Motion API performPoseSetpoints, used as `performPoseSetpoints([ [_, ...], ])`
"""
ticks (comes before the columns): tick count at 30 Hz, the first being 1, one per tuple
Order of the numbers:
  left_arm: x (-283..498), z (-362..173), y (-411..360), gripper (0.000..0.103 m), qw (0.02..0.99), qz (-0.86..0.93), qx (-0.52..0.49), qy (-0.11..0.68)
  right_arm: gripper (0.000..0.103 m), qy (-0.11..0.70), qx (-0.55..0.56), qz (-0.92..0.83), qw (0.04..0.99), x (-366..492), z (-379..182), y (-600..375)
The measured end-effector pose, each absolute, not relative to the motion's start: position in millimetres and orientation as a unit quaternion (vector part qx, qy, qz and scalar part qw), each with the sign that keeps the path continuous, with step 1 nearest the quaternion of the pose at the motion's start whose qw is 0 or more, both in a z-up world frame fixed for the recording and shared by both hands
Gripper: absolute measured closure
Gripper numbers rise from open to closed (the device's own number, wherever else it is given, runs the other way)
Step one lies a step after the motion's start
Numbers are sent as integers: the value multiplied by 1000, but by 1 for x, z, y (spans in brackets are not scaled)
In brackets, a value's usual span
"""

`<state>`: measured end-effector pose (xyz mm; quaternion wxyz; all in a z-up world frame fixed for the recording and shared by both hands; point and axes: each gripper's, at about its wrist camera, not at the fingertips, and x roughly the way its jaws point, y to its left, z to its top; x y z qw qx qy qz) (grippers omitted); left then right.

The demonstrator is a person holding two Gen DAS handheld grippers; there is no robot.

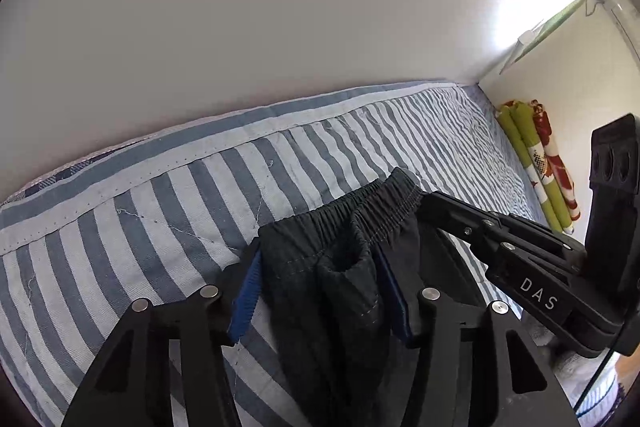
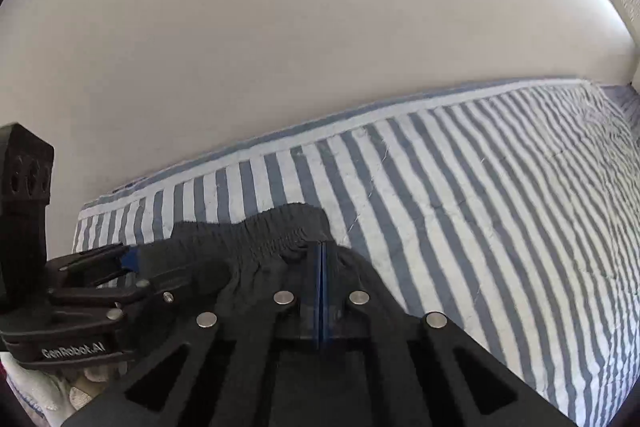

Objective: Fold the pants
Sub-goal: 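Grasp the waistband with the left gripper while the right gripper grasps the pants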

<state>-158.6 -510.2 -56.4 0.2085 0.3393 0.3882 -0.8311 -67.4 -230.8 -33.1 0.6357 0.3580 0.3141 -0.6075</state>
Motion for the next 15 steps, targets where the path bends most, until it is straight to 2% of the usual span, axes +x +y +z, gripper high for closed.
performPoseSetpoints([
  [1,-161,-56,-509,49,213,-832,342,382,102,311,361,-605,638,-68,-32,-232],
  [4,-166,-57,-506,62,223,-832,349,369,102,358,367,-600,614,-64,-51,-242],
  [6,-165,-56,-505,69,222,-833,349,369,101,358,374,-599,611,-65,-59,-246],
  [7,-165,-55,-505,73,221,-832,347,372,101,347,379,-601,612,-67,-58,-244],
  [9,-159,-50,-507,78,220,-830,342,381,93,323,399,-601,613,-78,-52,-239],
  [15,-147,-17,-491,86,204,-848,318,372,93,246,419,-629,607,-117,1,-166],
])
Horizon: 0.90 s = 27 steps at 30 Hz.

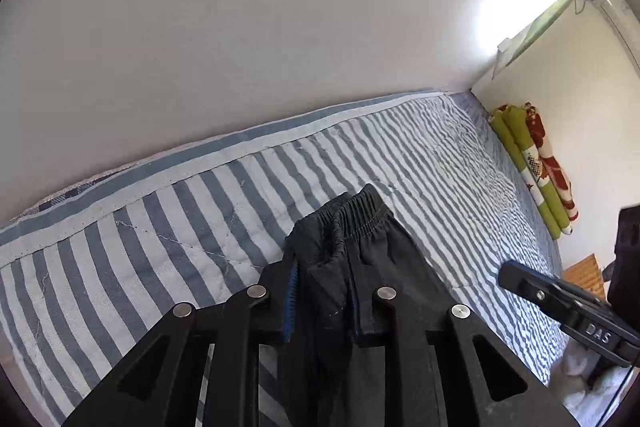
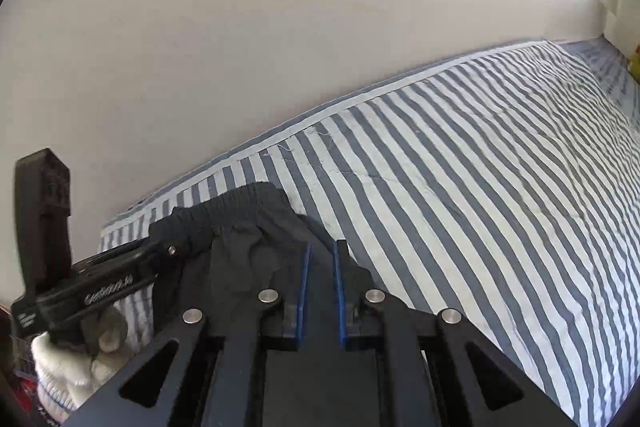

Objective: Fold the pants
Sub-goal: 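Grasp the waistband with the left gripper while the right gripper grasps the pants, then lift the dark grey pants with both grippers and carry them toward the clothes stack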

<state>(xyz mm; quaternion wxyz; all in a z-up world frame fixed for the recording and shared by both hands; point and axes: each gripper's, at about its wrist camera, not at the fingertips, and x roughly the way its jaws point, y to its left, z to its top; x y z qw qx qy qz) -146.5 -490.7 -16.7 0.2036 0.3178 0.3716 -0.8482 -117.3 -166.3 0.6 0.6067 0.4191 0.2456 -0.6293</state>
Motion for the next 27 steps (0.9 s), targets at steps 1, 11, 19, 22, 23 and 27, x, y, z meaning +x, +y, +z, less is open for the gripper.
performPoseSetpoints([
  [1,-146,-10,-486,86,198,-852,313,371,93,230,428,-632,604,-127,12,-148],
  [11,-119,86,-356,87,108,-915,284,266,93,159,440,-744,476,-159,89,142],
  [19,-126,139,-133,87,-58,-931,301,199,93,53,438,-823,359,-167,122,350],
  [22,-140,137,-26,87,-133,-917,331,179,93,24,438,-834,334,-157,129,404],
  [23,-140,132,10,87,-153,-911,343,172,93,14,437,-838,327,-157,130,420],
  [27,-133,87,144,87,-223,-875,407,137,93,-6,433,-849,303,-150,132,488],
])
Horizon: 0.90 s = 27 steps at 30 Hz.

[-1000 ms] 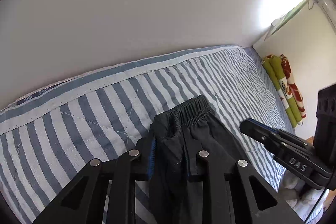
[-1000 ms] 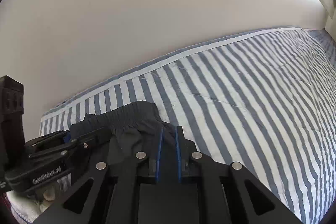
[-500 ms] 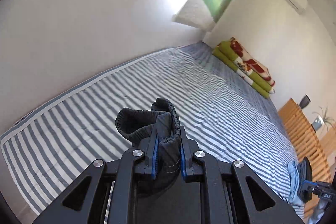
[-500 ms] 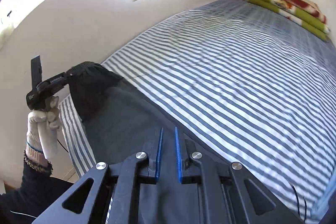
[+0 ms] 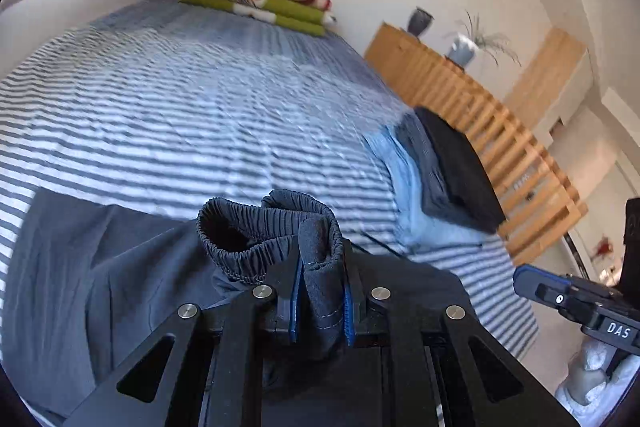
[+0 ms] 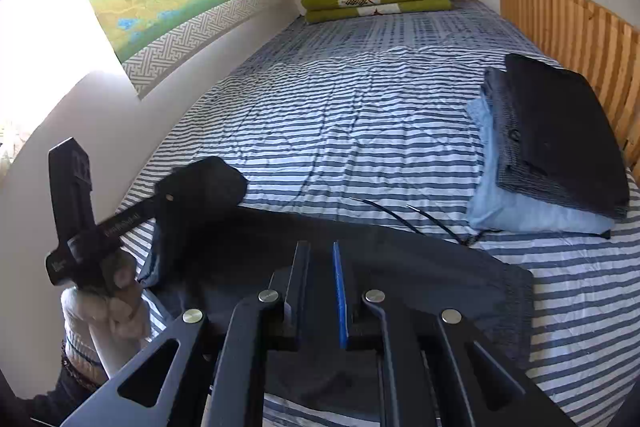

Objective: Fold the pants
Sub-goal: 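Lift the dark grey pants with both grippers and carry them toward the clothes stack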

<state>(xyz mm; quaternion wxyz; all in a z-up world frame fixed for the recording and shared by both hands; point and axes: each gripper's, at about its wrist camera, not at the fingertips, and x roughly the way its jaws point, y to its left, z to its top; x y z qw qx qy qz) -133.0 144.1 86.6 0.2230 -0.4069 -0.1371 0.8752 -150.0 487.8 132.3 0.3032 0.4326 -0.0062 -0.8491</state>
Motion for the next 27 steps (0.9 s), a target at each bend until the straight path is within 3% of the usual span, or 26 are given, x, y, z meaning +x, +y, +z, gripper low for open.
performPoseSetpoints([
  [7,-122,30,257,87,260,839,-459,-136,93,-10,455,-850,266,-149,102,561],
  [11,-140,32,284,87,273,834,-460,-137,93,-28,464,-849,250,-155,83,595],
  [24,-89,38,342,87,337,817,-460,-87,92,-85,486,-839,231,-173,54,649],
  [27,-79,38,355,83,349,816,-456,-59,92,-84,486,-839,231,-174,53,648],
])
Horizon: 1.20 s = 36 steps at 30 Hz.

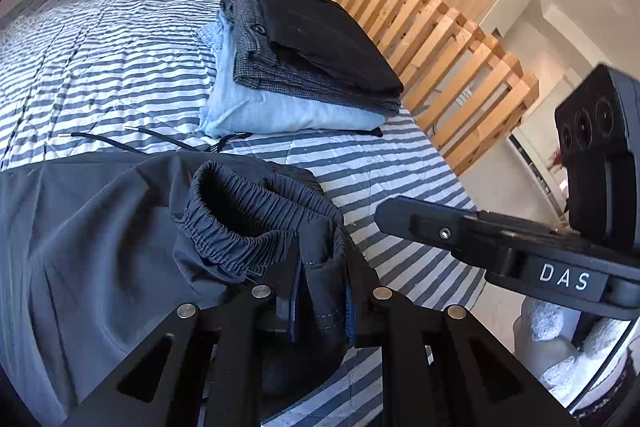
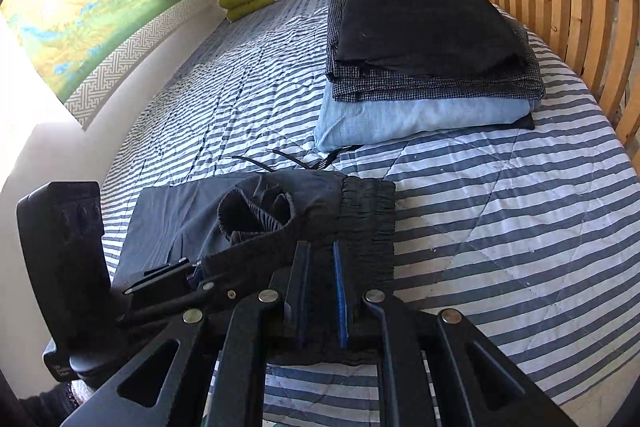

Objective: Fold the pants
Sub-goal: 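Lift the dark grey pants with both grippers and carry them toward the clothes stack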

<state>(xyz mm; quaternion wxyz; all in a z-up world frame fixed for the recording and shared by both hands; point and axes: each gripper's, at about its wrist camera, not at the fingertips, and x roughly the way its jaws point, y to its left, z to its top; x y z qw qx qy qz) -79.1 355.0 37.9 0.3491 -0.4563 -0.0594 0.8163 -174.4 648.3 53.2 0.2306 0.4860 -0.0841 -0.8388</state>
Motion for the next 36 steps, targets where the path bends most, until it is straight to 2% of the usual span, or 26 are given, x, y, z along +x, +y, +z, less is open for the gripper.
performPoseSetpoints([
  [1,-77,37,357,73,352,812,-463,-54,92,-84,486,-839,230,-175,53,648],
  [2,-75,37,356,53,364,800,-474,-57,92,-83,486,-839,231,-175,53,648],
  [4,-72,40,348,35,373,788,-485,-66,92,-84,488,-839,228,-177,53,649],
  [8,-59,66,289,35,376,796,-466,-87,92,-99,490,-835,229,-182,56,653],
  [11,-56,74,222,35,334,823,-453,-85,90,-99,496,-829,239,-186,55,647],
  [14,-60,63,161,36,260,850,-456,-51,83,-98,506,-820,247,-192,48,637],
  [17,-67,39,108,40,202,849,-485,-59,83,-109,508,-814,259,-196,46,625],
  [21,-63,16,74,47,177,839,-510,-74,83,-128,521,-801,268,-198,43,613],
  [23,-58,16,76,47,196,838,-504,-75,83,-164,537,-781,275,-201,36,617],
  [27,-53,28,111,47,254,833,-489,-57,83,-165,551,-773,268,-209,30,612],
  [32,-59,57,188,47,348,818,-455,-48,83,-182,585,-748,255,-224,16,601],
  [36,-65,53,255,47,408,790,-454,-48,83,-213,572,-751,254,-217,25,617],
])
